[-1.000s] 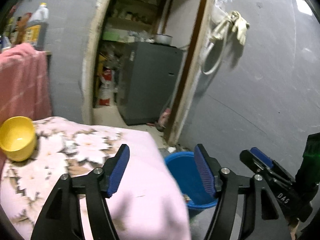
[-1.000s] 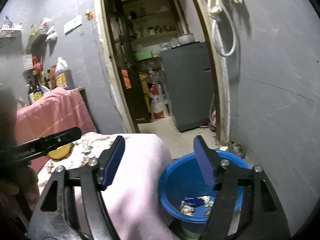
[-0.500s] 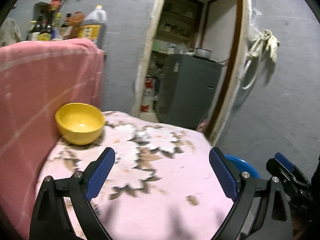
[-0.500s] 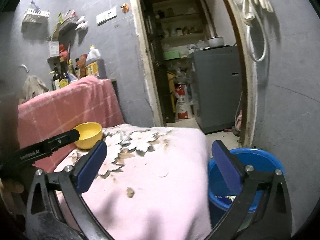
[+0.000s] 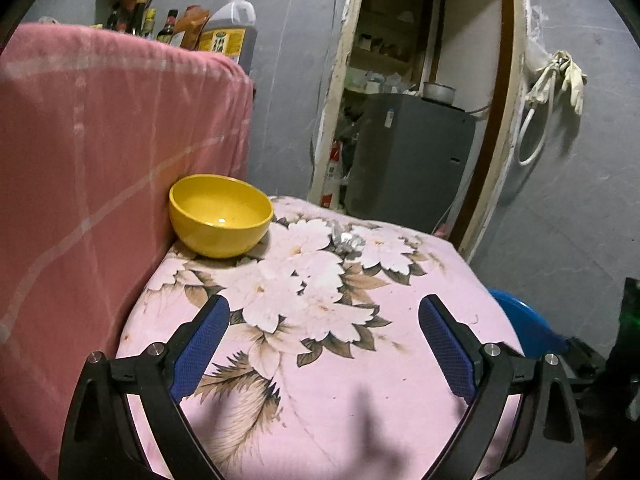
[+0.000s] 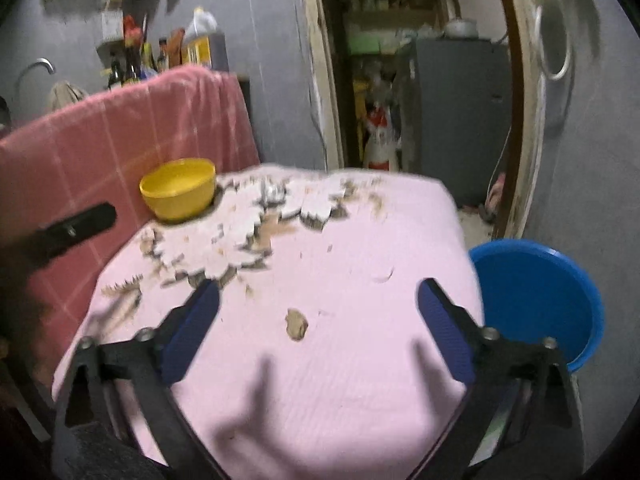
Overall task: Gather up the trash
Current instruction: 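Move both tools back toward the remaining trash on the table, then grasp the silver foil scrap with the left tool while the right tool grasps the small tan scrap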
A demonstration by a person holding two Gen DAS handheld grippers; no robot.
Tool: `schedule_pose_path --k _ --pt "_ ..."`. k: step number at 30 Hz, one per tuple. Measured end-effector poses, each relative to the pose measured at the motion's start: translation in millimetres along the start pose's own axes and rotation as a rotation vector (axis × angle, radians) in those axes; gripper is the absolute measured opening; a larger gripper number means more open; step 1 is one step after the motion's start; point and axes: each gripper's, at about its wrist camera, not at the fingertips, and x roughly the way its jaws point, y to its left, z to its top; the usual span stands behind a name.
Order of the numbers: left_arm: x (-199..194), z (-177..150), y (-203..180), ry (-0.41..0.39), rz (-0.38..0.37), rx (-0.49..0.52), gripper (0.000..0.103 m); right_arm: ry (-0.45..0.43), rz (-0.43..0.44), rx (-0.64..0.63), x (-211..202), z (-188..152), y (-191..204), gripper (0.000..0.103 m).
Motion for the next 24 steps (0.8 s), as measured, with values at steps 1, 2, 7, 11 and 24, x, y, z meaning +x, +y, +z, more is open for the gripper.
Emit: schedule_pose_path --k 1,2,7,11,24 --pt "3 0 1 0.008 0.002 -0.001 0.093 0.022 0.002 0.002 5 -2 0 0.090" --pt "6 -1 1 0.020 0.006 0.000 0.093 0.047 0.009 0.005 11 -3 0 0.084" --pt "26 -4 5 0.078 0.012 -0.008 0.093 0.130 0.033 -0.022 33 -10 5 0.056" --pt "41 -4 7 0.127 0.005 -0.023 0.093 0.197 0.059 -0.047 47 -14 10 0.033" --pt "93 16 4 0.228 -0.036 -0.025 0.092 0.177 0.085 -0.032 64 2 -3 0.023"
